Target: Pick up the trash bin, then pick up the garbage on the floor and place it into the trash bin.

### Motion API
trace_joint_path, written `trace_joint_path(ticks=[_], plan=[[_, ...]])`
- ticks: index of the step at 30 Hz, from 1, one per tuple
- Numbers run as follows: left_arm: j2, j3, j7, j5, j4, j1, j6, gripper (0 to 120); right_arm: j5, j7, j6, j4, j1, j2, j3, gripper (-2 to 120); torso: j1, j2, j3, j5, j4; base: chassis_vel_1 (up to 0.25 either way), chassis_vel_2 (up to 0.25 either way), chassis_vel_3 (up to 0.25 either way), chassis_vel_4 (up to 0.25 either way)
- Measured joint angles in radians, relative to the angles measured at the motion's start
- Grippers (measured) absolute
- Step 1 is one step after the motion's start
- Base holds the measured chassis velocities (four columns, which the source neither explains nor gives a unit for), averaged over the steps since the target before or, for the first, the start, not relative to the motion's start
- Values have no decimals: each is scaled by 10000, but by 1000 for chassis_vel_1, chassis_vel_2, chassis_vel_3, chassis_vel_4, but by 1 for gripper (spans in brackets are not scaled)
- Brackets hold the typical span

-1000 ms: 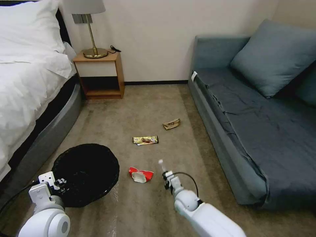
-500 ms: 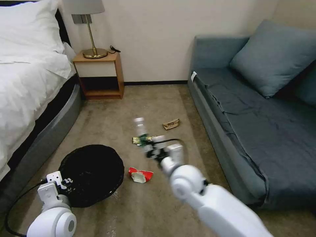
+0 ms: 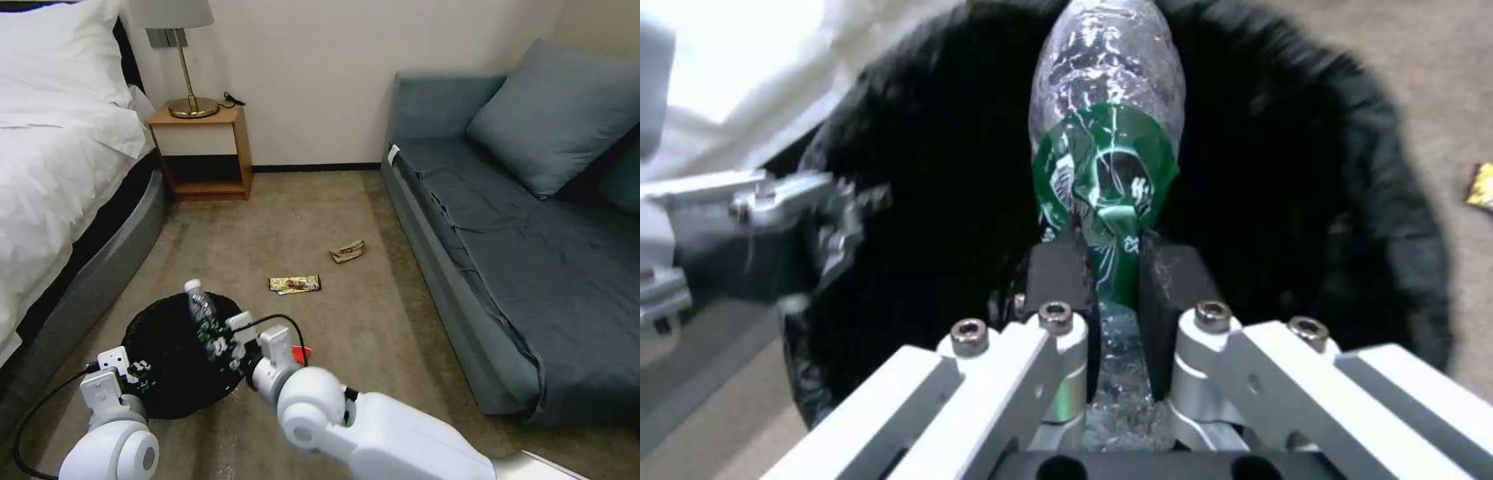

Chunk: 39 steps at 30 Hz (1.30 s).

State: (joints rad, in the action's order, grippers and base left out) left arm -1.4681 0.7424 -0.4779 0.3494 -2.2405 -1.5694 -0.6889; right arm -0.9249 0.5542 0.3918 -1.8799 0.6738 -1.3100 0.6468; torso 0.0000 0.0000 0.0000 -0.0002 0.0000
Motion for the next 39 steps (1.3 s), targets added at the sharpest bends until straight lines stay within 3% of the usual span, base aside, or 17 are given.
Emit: trace_joint_path(ticks=[4, 8, 19, 24, 28, 30, 34, 35, 38, 39], plan=[[-17, 10, -2, -8, -16, 5, 0, 3, 9, 64, 0, 174, -34, -146, 400, 13, 0, 0, 0, 0, 0, 0, 0, 0, 0], [-99, 58, -7, -15, -148, -42, 0, 3, 151, 260, -27, 786, -130, -636, 876, 32, 0, -1, 0, 1, 1, 0, 0, 0, 0], [-196, 113, -18, -59, -373, -177, 12, 3, 452, 244, -84, 686, -162, -513, 765, 69, 0, 0, 0, 2, 0, 0, 0, 0, 0], [-198, 201, -18, -48, -417, -205, 19, 3, 1165, -94, -480, 387, -107, -350, 0, 85, 0, 0, 0, 3, 1, 0, 0, 0, 0], [-190, 276, -14, -22, -399, -203, 51, 3, 2778, -880, -1233, -79, 410, 61, -1988, 99, 0, -1, 0, 5, 2, 0, 0, 0, 0], [-186, 284, -13, -18, -388, -203, 61, 3, 3047, -987, -1339, -177, 560, 139, -2377, 99, 0, 0, 1, 4, -1, 0, 0, 0, 0], [-142, 288, 22, -7, -289, -174, 89, 3, 5152, -1773, -1746, -939, 2129, 309, -5105, 100, 0, -1, 1, 6, 2, 0, 0, 0, 0], [-142, 288, 22, -7, -289, -174, 89, 3, 5152, -1773, -1746, -939, 2129, 309, -5105, 100, 0, -1, 1, 6, 2, 0, 0, 0, 0], [-82, 325, 56, -8, -146, -140, 138, 3, 7008, -2178, -1965, -1678, 3553, 262, -6980, 100, 0, 0, 0, 6, -2, 0, 0, 0, 0], [-82, 325, 56, -8, -146, -140, 138, 3, 7008, -2178, -1965, -1678, 3553, 262, -6980, 100, 0, 0, 0, 6, -2, 0, 0, 0, 0]])
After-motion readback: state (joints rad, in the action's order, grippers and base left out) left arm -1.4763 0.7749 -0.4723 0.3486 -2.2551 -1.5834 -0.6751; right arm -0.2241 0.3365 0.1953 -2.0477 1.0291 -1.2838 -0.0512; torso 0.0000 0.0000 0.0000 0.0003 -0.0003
